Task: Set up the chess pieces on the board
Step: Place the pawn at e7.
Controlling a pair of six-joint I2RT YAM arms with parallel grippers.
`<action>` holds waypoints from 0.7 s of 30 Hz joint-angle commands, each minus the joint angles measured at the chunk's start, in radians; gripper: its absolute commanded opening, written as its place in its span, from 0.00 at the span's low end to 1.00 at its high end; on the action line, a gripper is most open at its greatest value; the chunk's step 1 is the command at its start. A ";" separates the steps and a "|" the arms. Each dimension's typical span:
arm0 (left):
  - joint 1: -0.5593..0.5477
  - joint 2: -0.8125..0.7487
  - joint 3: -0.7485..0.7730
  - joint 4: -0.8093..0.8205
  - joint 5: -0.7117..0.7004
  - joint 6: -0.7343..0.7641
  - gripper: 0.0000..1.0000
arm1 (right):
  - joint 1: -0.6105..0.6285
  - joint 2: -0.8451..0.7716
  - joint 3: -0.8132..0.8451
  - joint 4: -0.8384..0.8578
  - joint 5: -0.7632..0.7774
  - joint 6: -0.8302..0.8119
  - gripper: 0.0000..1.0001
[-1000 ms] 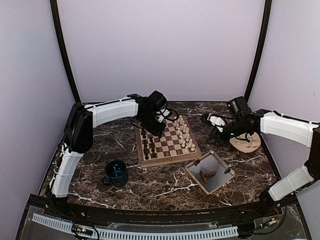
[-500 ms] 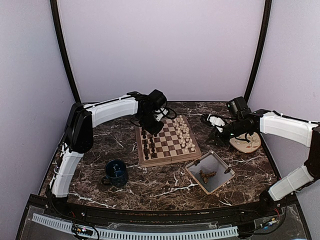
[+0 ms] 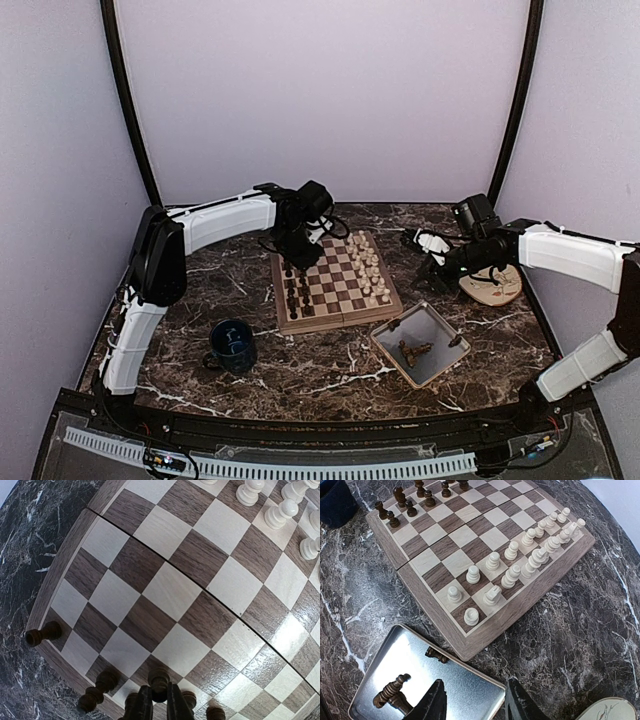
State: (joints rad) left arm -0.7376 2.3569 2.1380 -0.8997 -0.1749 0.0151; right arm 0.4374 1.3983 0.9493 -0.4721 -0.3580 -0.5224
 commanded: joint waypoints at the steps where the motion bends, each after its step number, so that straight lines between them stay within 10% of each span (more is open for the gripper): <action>1: 0.006 -0.057 -0.019 -0.036 -0.035 0.008 0.09 | -0.006 0.013 -0.006 0.003 0.005 -0.007 0.41; 21: 0.006 -0.057 -0.041 -0.047 -0.023 0.008 0.17 | -0.006 0.021 -0.004 -0.002 0.000 -0.010 0.41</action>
State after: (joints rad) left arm -0.7376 2.3566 2.1201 -0.9283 -0.2020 0.0185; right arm 0.4374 1.4105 0.9493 -0.4747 -0.3584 -0.5232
